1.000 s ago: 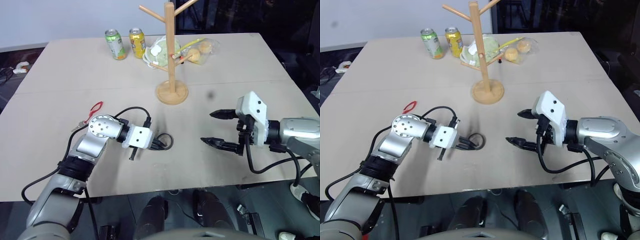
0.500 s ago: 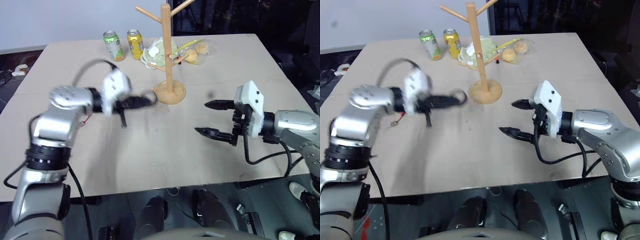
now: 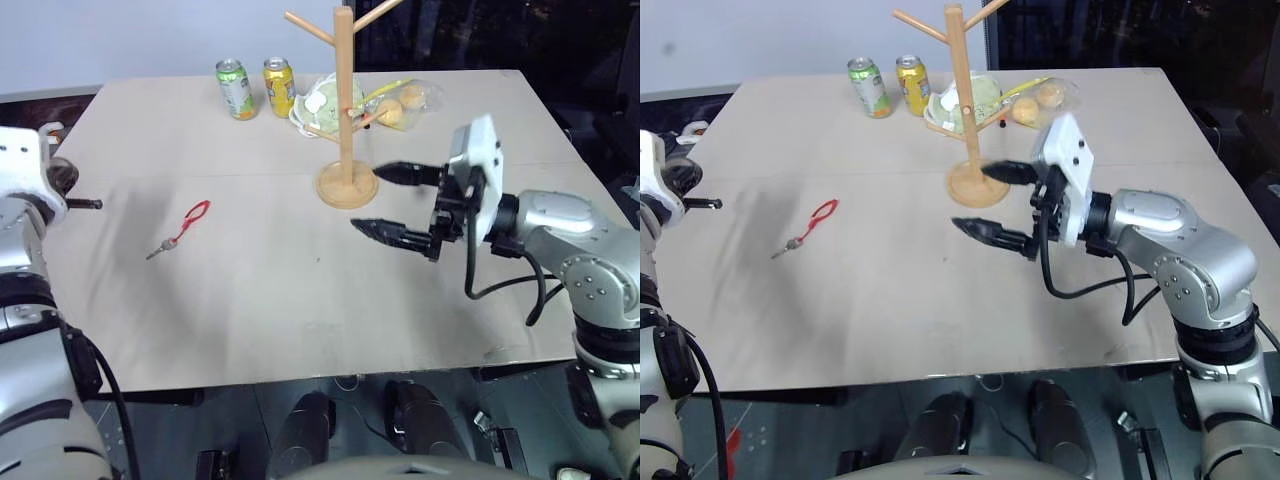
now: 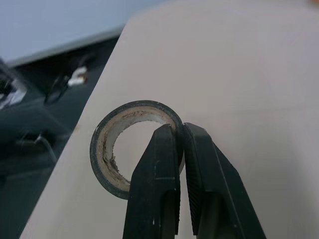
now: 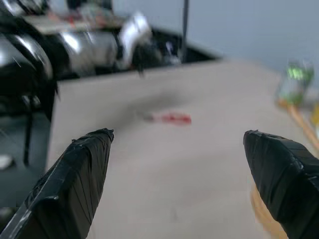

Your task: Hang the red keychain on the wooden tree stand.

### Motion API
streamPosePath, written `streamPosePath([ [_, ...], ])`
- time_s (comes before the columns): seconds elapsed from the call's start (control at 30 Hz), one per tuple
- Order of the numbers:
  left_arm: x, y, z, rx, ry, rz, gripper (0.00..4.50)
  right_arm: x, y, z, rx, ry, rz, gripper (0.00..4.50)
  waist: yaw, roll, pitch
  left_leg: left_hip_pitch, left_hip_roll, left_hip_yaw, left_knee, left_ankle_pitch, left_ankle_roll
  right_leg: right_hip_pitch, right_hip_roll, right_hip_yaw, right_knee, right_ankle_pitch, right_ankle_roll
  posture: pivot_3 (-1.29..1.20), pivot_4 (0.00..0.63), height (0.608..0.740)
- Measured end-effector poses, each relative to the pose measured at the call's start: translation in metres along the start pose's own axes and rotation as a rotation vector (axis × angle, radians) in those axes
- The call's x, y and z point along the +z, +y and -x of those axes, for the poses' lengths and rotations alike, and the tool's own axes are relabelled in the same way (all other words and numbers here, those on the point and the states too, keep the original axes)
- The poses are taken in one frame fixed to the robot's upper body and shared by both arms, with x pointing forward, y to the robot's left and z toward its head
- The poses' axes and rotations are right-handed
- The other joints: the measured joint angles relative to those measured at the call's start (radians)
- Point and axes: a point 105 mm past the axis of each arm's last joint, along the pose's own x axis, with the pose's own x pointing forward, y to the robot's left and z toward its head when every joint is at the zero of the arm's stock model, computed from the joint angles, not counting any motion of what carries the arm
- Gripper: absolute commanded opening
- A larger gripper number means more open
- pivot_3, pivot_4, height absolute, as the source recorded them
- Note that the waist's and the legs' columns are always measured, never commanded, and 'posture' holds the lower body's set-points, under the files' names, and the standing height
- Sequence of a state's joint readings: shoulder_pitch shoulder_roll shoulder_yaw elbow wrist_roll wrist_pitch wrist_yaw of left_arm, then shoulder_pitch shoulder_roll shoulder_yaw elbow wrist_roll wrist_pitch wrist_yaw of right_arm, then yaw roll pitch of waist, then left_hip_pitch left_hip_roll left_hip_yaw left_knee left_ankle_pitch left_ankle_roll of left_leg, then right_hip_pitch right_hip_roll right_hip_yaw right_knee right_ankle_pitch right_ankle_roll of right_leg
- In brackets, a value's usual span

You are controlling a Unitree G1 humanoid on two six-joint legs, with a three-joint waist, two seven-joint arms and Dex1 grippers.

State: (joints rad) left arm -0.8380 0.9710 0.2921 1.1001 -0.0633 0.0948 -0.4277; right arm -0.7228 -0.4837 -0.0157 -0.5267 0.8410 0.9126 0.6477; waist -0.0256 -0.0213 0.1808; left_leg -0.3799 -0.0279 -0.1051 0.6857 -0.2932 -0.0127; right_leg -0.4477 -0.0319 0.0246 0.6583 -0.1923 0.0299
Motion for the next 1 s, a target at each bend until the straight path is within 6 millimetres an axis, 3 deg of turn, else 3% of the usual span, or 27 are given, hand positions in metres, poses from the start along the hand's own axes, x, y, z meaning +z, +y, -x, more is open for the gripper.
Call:
streamPosePath([
  [0.1, -0.013, -0.009, -0.003, -0.017, 0.038, 0.018, 0.04, 0.007, 0.006, -0.003, 0.027, -0.027, -0.014, 4.50, 0.002, 0.000, 0.000, -0.001, -0.002, -0.002, 0.000, 0.000, 0.000, 0.000, -0.002, -0.002, 0.000, 0.000, 0.000, 0.00, 0.150, 0.740],
  [0.27, -0.032, -0.025, -0.008, -0.038, 0.095, 0.068, 0.04, 0.000, 0.007, 0.001, 0.020, 0.017, -0.006, 4.50, 0.002, -0.001, 0.000, -0.001, -0.002, -0.003, 0.000, 0.000, 0.000, 0.000, -0.002, -0.002, 0.001, 0.000, 0.000, 0.00, 0.150, 0.740],
  [0.3, -0.035, -0.027, -0.008, -0.042, 0.102, 0.079, 0.76, -0.003, 0.005, 0.003, 0.008, 0.034, -0.001, 4.50, 0.001, -0.001, 0.000, -0.001, -0.002, -0.003, 0.000, 0.000, 0.000, 0.000, -0.002, -0.002, 0.001, 0.000, 0.000, 0.00, 0.150, 0.740],
  [0.33, -0.037, -0.028, -0.008, -0.044, 0.105, 0.089, 1.03, -0.007, 0.003, 0.005, -0.006, 0.051, 0.001, 4.50, -0.001, -0.001, 0.000, -0.001, -0.002, -0.003, 0.000, 0.000, 0.000, 0.000, -0.002, -0.002, 0.001, 0.000, 0.000, 0.00, 0.150, 0.740],
  [0.4, -0.036, -0.028, -0.008, -0.042, 0.098, 0.110, 2.05, -0.010, 0.003, 0.005, -0.009, 0.058, 0.002, 4.50, -0.006, -0.001, 0.000, 0.000, -0.002, -0.003, 0.000, 0.000, 0.000, 0.000, -0.002, -0.002, 0.002, 0.000, 0.000, 0.00, 0.150, 0.740],
  [0.6, -0.033, -0.028, -0.008, -0.056, 0.080, 0.144, 4.44, -0.012, 0.003, 0.004, -0.012, 0.059, 0.012, 4.50, -0.017, -0.001, 0.000, 0.000, -0.001, -0.003, 0.000, 0.000, 0.000, 0.000, -0.001, -0.002, 0.003, 0.000, 0.000, 0.00, 0.150, 0.740],
  [0.7, -0.026, -0.033, -0.007, -0.127, 0.070, 0.137, 4.44, -0.013, 0.003, 0.004, -0.018, 0.059, 0.011, 4.50, -0.016, -0.001, 0.000, 0.000, -0.001, -0.003, 0.000, 0.000, 0.000, 0.000, -0.001, -0.002, 0.003, 0.000, 0.000, 0.00, 0.150, 0.740],
  [0.8, -0.007, -0.046, -0.005, -0.270, 0.039, 0.101, 4.44, -0.017, 0.002, 0.006, -0.026, 0.065, 0.001, 4.50, -0.012, -0.001, -0.001, 0.000, -0.002, -0.003, 0.000, 0.000, 0.000, 0.000, -0.002, -0.003, 0.002, 0.000, 0.000, 0.00, 0.150, 0.740],
  [0.83, 0.007, -0.054, -0.001, -0.359, 0.016, 0.061, 4.44, -0.020, 0.002, 0.007, -0.030, 0.065, -0.004, 4.50, -0.013, -0.001, -0.001, -0.001, -0.002, -0.003, 0.000, 0.000, 0.000, 0.000, -0.002, -0.002, 0.002, 0.000, 0.000, 0.00, 0.150, 0.740],
  [0.9, 0.015, -0.062, 0.005, -0.441, 0.009, 0.015, 4.44, -0.023, 0.003, 0.008, -0.034, 0.067, -0.007, 4.50, -0.015, -0.001, -0.001, 0.000, -0.002, -0.002, 0.000, 0.000, 0.000, 0.000, -0.002, -0.002, 0.002, 0.000, 0.000, 0.00, 0.150, 0.740],
  [1.0, 0.017, -0.086, 0.021, -0.617, 0.038, -0.058, 4.44, -0.028, 0.005, 0.010, -0.034, 0.080, -0.009, 4.50, -0.021, -0.001, 0.000, 0.000, -0.001, -0.001, -0.001, 0.000, 0.000, 0.000, -0.001, 0.000, 0.002, 0.000, 0.000, 0.00, 0.150, 0.740],
])
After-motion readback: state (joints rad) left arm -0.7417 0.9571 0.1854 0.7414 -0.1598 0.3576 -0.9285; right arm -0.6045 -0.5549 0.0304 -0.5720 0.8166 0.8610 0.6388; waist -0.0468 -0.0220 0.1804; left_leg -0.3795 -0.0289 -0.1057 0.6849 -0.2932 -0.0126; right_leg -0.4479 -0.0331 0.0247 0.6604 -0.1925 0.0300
